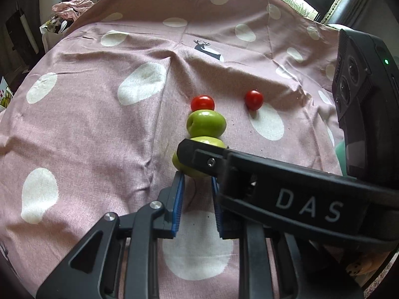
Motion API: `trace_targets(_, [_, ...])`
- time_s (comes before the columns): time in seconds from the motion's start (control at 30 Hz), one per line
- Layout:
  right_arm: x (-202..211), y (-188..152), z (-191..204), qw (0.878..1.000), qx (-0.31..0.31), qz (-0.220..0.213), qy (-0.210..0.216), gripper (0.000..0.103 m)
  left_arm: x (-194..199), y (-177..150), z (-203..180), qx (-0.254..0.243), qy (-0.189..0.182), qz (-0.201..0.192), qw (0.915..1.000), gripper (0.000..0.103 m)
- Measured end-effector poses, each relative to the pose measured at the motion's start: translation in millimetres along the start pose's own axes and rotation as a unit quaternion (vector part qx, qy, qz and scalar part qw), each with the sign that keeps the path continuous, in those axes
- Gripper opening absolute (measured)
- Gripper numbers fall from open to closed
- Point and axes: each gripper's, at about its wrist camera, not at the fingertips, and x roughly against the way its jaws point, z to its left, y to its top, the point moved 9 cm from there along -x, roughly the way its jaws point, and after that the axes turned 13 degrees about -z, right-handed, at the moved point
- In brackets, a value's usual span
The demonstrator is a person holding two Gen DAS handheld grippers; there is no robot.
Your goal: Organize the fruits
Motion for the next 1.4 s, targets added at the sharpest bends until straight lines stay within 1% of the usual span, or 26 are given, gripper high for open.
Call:
trace_targets(0.13, [15,-1,1,1.000,0.001,-0.015,-0.004,0.045,10,-2,-13,-0.018,-0.009,-0.013,0.9997,0.018])
trace_targets(0.23, [27,-3,-2,0.999,0.005,-0.028,-0.018,0.045,17,-6,-27,-0.024,-0.028,-0.015,0.9992,0.018])
trace_targets(0.33, [38,-6,-9,0.999,0.000,-0.038,-0.027,0.045,24,-8,-44,-0.044,-0.043,-0.026,0.9978,0.018])
trace_targets(0.37, [40,-9,-12,0.999,-0.003,-0.036,-0.028,0.043,27,-9,-52,-0.048,-0.059,-0.030,0.9967,0.018])
trace_targets(0.4, [42,-13,-12,0.999,-0.012,-0.032,-0.013,0.034,28,-13,-61,-0.047,-0.085,-0.021,0.9951,0.012])
trace_targets(0.43, [43,-17,-13,0.999,-0.018,-0.026,-0.009,0.034,28,-17,-68,-0.050,-0.093,-0.012,0.9944,0.011])
trace_targets(0.57, [50,-31,-38,0.998,-0.049,-0.016,-0.044,0.032,20,-39,-87,-0.088,-0.094,0.021,0.9915,0.012])
trace_targets(0.67, [59,-34,-48,0.997,-0.054,-0.030,-0.046,0.032,23,-43,-95,-0.101,-0.102,0.020,0.9894,0.015])
trace_targets(0.77, [69,-27,-50,0.996,-0.057,-0.043,-0.048,0.032,32,-40,-93,-0.107,-0.096,0.006,0.9896,0.015])
trace_targets(0.83, [77,-21,-48,0.996,-0.052,-0.058,-0.043,0.032,35,-35,-88,-0.098,-0.098,0.003,0.9904,0.015])
trace_targets(0.9, [83,-15,-49,0.995,-0.041,-0.072,-0.053,0.032,38,-30,-79,-0.085,-0.095,0.000,0.9918,0.016])
trace_targets(1.0, [87,-9,-51,0.994,-0.035,-0.083,-0.067,0.033,39,-22,-62,-0.075,-0.071,-0.006,0.9947,0.019])
trace_targets(1.03, [86,-8,-51,0.994,-0.038,-0.082,-0.064,0.035,39,-20,-57,-0.069,-0.066,-0.006,0.9954,0.020])
trace_targets(1.1, [84,-6,-51,0.995,-0.046,-0.077,-0.053,0.043,37,-17,-46,-0.054,-0.059,-0.001,0.9968,0.023])
trace_targets(1.2, [82,-3,-50,0.995,-0.050,-0.074,-0.048,0.048,33,-13,-34,-0.038,-0.044,0.004,0.9983,0.027])
trace_targets(1.3, [78,2,-47,0.995,-0.043,-0.070,-0.050,0.051,32,-12,-27,-0.039,-0.029,0.002,0.9988,0.034])
trace_targets(1.4, [69,5,-43,0.996,-0.046,-0.060,-0.044,0.051,31,-12,-21,-0.035,-0.032,0.008,0.9989,0.038])
